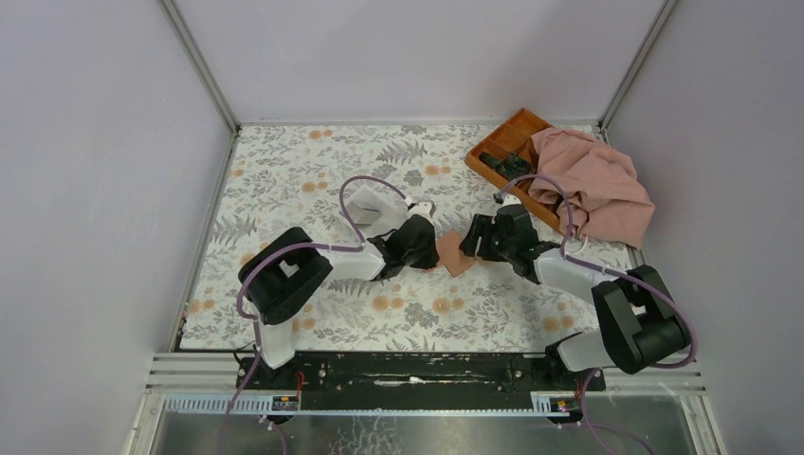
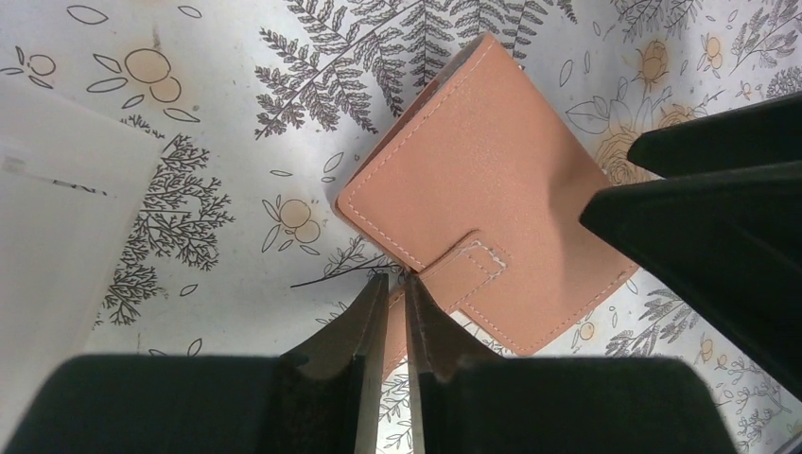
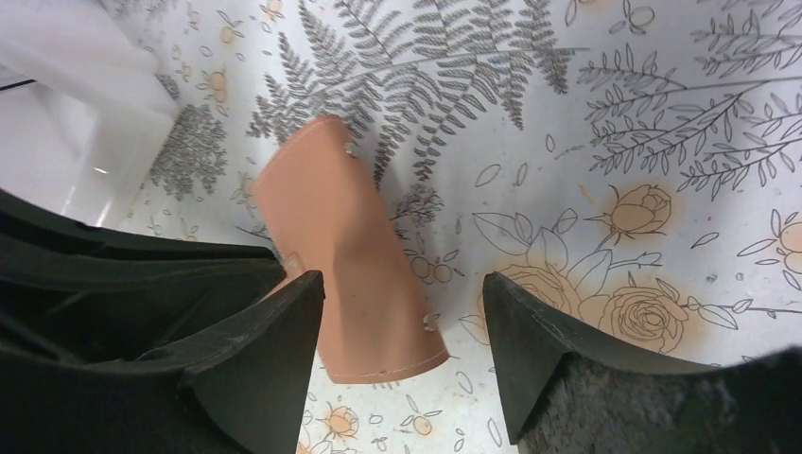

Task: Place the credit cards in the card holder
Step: Close the card holder at the center of the board, then turn over the card holder at the center of the board.

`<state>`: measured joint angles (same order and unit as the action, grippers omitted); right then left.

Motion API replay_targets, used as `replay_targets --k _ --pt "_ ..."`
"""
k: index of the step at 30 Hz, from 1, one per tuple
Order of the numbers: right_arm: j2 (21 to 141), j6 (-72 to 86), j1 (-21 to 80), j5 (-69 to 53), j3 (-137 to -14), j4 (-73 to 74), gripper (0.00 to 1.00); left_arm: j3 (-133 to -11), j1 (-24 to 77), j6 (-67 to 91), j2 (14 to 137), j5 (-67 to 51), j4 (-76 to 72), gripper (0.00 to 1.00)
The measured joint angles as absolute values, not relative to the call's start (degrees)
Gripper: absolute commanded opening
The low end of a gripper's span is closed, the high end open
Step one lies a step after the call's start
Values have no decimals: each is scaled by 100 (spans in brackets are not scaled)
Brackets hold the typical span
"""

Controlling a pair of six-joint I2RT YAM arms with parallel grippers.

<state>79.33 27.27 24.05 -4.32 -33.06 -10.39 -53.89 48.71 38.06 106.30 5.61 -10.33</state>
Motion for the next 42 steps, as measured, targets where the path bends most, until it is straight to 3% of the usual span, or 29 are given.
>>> replay_targets --k 11,26,30,35,42 --pt "8604 3026 2224 -1271 -3135 -1916 67 -5433 4871 3806 10680 578 -1024 18" --pt "8965 3929 2161 -2073 -2589 -3422 23 -5465 4871 3809 10735 607 -1066 18" --pt "8790 3999 2169 -2106 -2587 -3332 12 -5465 4871 3850 10735 622 -1074 20" --pt "8221 3868 2174 -2029 -2753 -2508 10 -5404 4871 3900 10575 792 -915 27" --pt "7413 3295 2311 -1326 -3498 -1162 9 -4880 4871 4097 9251 1330 -478 29"
